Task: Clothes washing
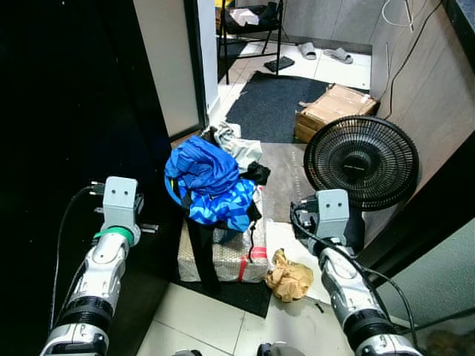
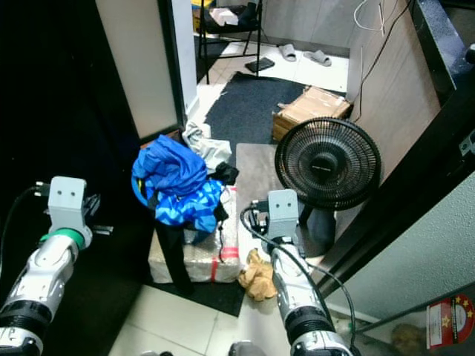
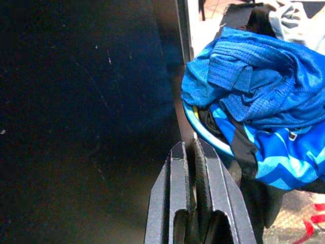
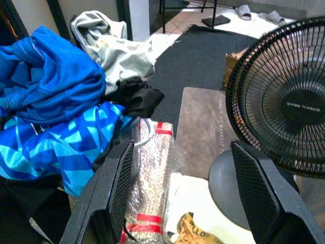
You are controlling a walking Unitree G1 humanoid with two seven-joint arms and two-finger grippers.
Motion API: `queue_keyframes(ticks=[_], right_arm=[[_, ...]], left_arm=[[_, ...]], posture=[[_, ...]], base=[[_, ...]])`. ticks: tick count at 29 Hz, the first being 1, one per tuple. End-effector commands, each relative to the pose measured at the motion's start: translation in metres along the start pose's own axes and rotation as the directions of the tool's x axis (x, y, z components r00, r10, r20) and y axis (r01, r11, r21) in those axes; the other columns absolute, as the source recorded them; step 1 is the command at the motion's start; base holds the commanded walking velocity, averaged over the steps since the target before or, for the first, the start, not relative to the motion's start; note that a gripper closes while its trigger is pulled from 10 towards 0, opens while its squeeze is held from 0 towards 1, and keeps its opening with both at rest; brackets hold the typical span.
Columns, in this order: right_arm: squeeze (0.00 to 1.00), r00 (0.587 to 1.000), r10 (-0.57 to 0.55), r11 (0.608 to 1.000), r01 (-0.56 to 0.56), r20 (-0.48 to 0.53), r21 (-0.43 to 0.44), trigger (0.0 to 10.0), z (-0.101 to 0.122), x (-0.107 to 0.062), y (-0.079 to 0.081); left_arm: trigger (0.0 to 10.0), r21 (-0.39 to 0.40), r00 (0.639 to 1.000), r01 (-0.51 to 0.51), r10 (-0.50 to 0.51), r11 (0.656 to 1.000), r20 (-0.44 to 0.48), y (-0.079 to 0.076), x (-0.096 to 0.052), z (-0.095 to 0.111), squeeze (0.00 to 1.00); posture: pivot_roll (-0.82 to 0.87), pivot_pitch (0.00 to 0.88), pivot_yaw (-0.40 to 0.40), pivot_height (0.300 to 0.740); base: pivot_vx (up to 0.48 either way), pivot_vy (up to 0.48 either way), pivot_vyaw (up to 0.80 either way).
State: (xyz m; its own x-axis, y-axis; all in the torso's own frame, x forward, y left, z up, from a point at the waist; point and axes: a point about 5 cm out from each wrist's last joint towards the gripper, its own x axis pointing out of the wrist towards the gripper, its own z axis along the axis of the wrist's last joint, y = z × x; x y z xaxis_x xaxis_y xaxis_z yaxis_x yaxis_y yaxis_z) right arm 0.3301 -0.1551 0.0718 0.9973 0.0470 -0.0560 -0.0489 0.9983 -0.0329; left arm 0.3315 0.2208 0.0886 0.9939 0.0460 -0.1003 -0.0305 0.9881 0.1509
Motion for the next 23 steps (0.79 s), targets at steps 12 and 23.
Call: queue_keyframes(ticks=[12, 23], right_arm=[[0.0, 1.0, -0.015, 1.0, 0.015, -0.018, 0.009, 10.0, -0.004, -0.002, -0.002], [0.0, 1.0, -0.023, 1.0, 0.023, 0.009, -0.007, 10.0, 0.001, -0.002, -0.009]], left_arm=[[10.0, -0.018, 0.998, 0.024, -0.023, 1.0, 0.065, -0.003, 0.003, 0.018, 0.0], [10.0, -0.016, 0.992, 0.06, -0.058, 0.998, 0.11, -0.015, 0.007, 0.03, 0.0]], posture=[[-0.04, 0.034, 0.072, 0.74], [-0.06, 0.027, 0.073, 0.74]], base=[[0.0, 0.0, 0.0], [0.0, 0.0, 0.0]])
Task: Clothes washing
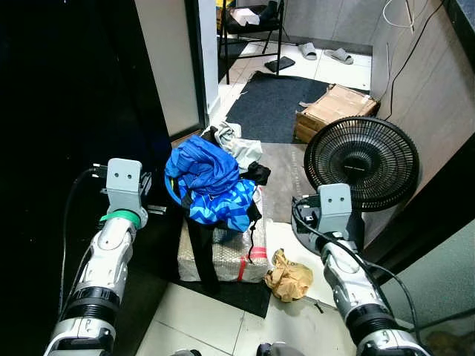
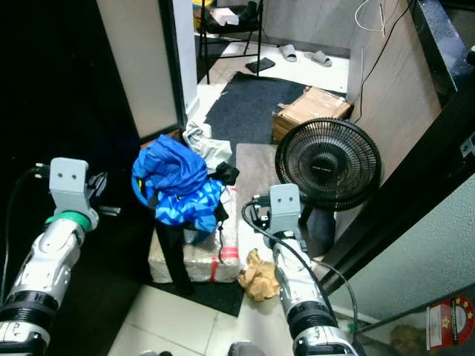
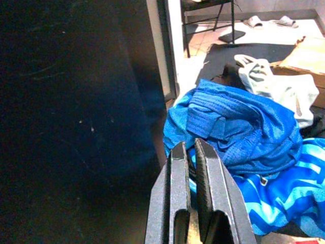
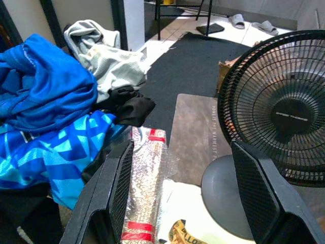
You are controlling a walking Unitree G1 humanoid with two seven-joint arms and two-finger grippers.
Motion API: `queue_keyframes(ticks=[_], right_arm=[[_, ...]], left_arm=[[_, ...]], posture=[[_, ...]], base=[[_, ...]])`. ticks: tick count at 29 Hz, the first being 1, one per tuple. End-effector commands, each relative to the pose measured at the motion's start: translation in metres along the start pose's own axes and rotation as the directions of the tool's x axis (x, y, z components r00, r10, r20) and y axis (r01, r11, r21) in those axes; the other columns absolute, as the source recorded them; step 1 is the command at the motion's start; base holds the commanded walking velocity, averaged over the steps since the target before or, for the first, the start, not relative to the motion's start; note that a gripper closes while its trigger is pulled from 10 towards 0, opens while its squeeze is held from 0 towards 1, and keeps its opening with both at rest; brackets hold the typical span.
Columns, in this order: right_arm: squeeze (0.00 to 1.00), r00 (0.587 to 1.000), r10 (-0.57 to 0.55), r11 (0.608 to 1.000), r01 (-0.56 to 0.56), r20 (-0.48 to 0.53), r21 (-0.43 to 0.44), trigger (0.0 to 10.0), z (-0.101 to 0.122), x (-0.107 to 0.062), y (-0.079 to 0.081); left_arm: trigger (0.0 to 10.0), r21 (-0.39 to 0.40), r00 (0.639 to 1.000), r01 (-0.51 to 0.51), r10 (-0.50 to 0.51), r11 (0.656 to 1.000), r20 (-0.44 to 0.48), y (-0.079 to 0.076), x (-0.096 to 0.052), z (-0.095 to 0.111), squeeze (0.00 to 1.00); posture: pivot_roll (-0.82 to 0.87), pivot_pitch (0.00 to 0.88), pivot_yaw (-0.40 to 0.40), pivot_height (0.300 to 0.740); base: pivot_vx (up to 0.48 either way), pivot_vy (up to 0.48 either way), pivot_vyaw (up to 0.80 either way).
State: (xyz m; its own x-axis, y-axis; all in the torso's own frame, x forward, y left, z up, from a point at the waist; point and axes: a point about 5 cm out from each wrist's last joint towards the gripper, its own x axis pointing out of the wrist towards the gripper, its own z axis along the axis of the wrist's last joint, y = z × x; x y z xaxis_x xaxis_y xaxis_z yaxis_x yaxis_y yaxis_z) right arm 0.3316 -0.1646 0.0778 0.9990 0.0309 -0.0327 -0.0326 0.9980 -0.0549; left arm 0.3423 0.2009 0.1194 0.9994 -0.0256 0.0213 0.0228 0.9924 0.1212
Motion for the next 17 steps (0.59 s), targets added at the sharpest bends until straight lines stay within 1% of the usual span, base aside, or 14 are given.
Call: queue_keyframes(ticks=[1, 11, 17], right_arm=[[0.0, 1.0, -0.005, 1.0, 0.006, -0.014, 0.014, 10.0, -0.0044, -0.0028, 0.0004], [0.0, 1.0, 0.012, 1.0, -0.012, -0.011, 0.024, 10.0, -0.0024, 0.0004, 0.0088], [0.0, 1.0, 0.013, 1.0, -0.013, -0.011, 0.027, 10.0, -0.0022, 0.0007, 0.0098]], left_arm=[[10.0, 0.008, 1.0, 0.005, -0.005, 1.0, -0.021, 0.0003, -0.0008, -0.0041, 0.0], [10.0, 0.017, 0.999, -0.015, 0.015, 1.0, -0.05, 0.0058, -0.0042, -0.0095, 0.0], [10.0, 0.018, 0.998, -0.018, 0.018, 1.0, -0.054, 0.0067, -0.0059, -0.0108, 0.0]], posture=[[-0.06, 0.027, 0.073, 0.74], [-0.03, 0.027, 0.067, 0.74], [-0.02, 0.033, 0.063, 0.74]], base=[[0.0, 0.0, 0.0], [0.0, 0.0, 0.0], [0.0, 0.0, 0.0]])
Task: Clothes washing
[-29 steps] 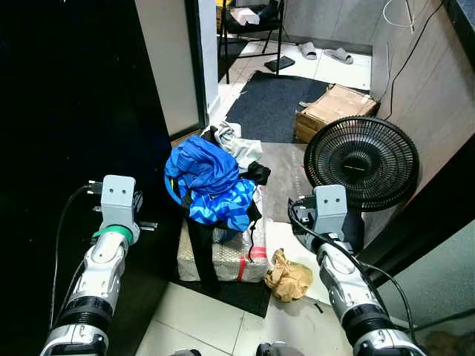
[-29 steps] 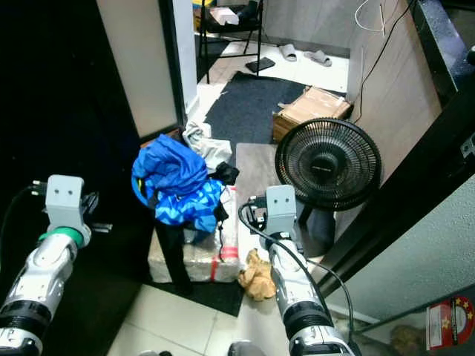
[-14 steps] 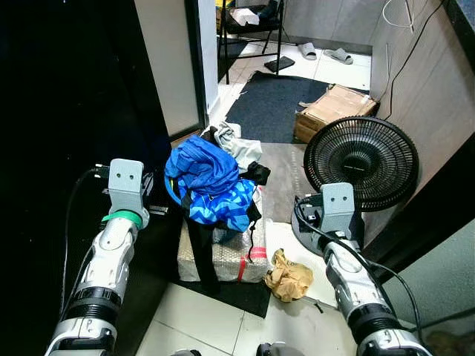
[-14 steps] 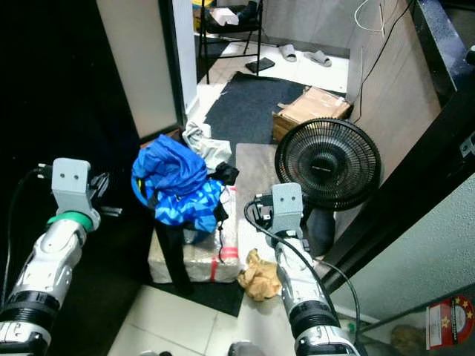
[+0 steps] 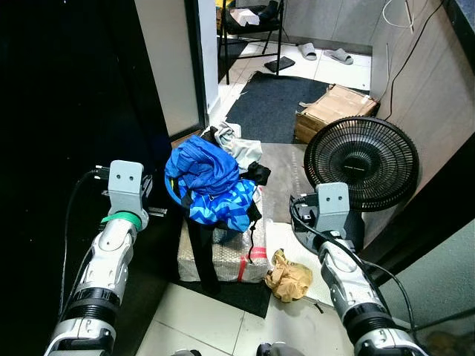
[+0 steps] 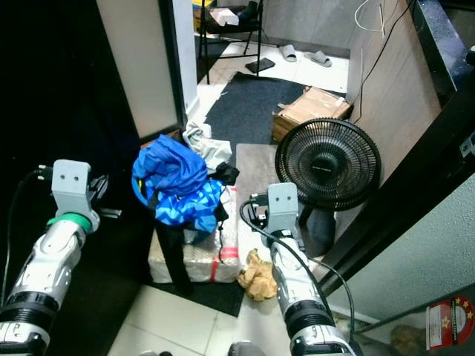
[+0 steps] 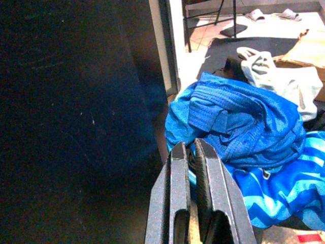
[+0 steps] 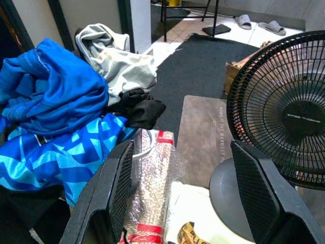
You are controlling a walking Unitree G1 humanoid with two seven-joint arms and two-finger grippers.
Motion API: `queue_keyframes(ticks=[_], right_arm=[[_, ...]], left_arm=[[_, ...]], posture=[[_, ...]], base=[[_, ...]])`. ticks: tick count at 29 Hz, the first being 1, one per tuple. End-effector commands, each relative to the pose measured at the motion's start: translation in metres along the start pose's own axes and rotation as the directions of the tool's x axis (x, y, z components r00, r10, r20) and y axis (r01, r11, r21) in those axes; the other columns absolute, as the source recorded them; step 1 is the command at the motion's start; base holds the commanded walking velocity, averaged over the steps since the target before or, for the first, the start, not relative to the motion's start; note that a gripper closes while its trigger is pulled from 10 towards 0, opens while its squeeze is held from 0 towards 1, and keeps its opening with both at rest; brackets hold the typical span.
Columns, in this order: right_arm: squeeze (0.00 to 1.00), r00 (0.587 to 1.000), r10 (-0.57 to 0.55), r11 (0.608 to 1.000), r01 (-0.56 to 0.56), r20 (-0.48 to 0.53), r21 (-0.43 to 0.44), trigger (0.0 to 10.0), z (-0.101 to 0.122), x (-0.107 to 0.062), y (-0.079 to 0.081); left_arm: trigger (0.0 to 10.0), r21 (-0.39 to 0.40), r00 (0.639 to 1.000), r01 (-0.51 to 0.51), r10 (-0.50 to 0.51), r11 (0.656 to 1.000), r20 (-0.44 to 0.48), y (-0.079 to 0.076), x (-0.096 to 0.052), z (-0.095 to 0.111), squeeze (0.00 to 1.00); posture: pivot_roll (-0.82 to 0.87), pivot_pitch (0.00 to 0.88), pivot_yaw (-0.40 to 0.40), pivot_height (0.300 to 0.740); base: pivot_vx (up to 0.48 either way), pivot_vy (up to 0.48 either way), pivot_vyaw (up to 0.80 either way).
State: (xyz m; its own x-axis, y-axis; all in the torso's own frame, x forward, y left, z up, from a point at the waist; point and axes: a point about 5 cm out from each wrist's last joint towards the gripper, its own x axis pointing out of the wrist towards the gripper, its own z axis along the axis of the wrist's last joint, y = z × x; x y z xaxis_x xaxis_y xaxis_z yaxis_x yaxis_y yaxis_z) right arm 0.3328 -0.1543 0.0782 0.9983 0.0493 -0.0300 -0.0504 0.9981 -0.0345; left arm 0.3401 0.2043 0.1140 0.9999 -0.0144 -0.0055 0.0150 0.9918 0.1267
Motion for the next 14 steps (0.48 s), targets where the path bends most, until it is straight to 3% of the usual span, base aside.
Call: queue_keyframes(ticks=[1, 14], right_arm=[[0.0, 1.0, -0.005, 1.0, 0.005, -0.015, 0.007, 10.0, -0.0032, -0.0008, -0.0005], [0.0, 1.0, 0.005, 1.0, -0.005, -0.017, 0.017, 10.0, -0.0056, -0.0032, 0.0024]], left_arm=[[10.0, 0.012, 1.0, -0.01, 0.011, 1.0, -0.026, 0.0041, -0.0032, -0.0052, 0.0], [10.0, 0.0, 0.999, -0.026, 0.026, 1.0, -0.046, 0.0016, -0.008, -0.0126, 0.0]], posture=[[-0.02, 0.033, 0.063, 0.74], [-0.02, 0.042, 0.048, 0.74]], base=[[0.0, 0.0, 0.0], [0.0, 0.0, 0.0]])
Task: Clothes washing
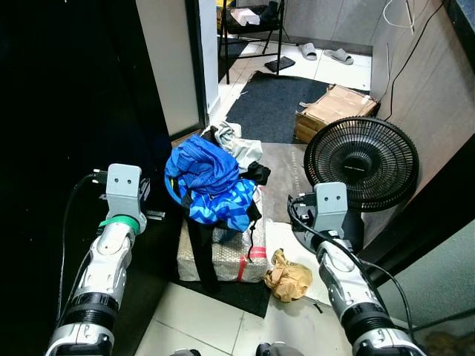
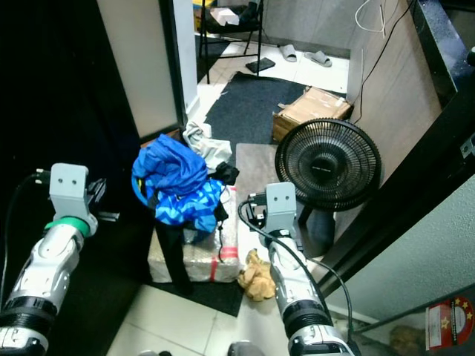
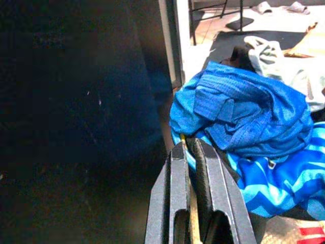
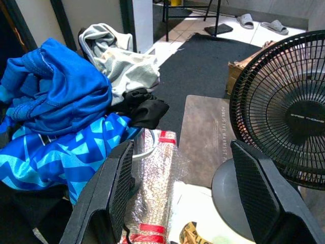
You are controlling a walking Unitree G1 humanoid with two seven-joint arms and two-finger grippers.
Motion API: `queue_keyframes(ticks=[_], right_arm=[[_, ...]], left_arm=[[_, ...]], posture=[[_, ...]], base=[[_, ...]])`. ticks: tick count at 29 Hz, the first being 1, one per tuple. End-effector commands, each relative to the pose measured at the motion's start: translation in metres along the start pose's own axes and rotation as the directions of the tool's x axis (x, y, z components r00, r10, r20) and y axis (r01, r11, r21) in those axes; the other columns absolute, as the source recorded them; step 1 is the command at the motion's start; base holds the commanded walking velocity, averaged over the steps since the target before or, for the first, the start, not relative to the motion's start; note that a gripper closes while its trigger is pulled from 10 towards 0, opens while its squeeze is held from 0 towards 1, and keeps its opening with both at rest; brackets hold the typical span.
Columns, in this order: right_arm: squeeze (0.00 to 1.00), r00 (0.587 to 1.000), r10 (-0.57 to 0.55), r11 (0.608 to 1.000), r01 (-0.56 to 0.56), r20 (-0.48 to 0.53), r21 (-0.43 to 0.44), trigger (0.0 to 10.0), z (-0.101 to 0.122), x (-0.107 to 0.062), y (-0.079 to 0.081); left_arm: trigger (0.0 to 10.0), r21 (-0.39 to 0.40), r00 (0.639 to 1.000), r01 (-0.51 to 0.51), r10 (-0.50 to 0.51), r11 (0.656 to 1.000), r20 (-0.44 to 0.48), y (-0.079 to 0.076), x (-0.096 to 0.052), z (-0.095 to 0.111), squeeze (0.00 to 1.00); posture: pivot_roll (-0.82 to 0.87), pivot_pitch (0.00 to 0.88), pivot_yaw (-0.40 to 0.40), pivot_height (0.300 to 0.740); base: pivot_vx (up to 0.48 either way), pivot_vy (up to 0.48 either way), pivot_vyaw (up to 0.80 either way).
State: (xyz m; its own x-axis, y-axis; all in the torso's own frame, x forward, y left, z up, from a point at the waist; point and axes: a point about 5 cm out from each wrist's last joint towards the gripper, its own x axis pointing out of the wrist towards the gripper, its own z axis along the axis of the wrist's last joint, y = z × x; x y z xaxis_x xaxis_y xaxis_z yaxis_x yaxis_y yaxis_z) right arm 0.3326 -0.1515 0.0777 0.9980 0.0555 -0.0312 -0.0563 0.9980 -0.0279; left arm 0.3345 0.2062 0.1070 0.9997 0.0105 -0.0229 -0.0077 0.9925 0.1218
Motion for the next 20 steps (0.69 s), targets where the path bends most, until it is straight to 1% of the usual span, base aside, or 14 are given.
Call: queue_keyframes(ticks=[1, 12, 20], right_arm=[[0.0, 1.0, -0.001, 1.0, 0.001, -0.016, 0.01, 10.0, -0.0052, -0.0032, -0.0005], [0.0, 1.0, -0.005, 1.0, 0.006, -0.009, 0.011, 10.0, -0.002, -0.0009, -0.002], [0.0, 0.999, -0.001, 1.0, 0.001, -0.032, 0.005, 10.0, -0.009, -0.0035, 0.0003]], left_arm=[[10.0, 0.005, 1.0, -0.004, 0.004, 1.0, -0.025, 0.0007, -0.0023, -0.0054, 0.0], [10.0, 0.006, 1.0, -0.004, 0.005, 1.0, -0.029, -0.0011, -0.0013, -0.0052, 0.0], [10.0, 0.013, 0.999, -0.008, 0.009, 1.0, -0.048, -0.0007, -0.0019, -0.0102, 0.0]], posture=[[-0.02, 0.042, 0.048, 0.74], [-0.02, 0.051, 0.049, 0.74], [-0.02, 0.035, 0.046, 0.74]], base=[[0.0, 0.0, 0.0], [0.0, 0.0, 0.0], [0.0, 0.0, 0.0]])
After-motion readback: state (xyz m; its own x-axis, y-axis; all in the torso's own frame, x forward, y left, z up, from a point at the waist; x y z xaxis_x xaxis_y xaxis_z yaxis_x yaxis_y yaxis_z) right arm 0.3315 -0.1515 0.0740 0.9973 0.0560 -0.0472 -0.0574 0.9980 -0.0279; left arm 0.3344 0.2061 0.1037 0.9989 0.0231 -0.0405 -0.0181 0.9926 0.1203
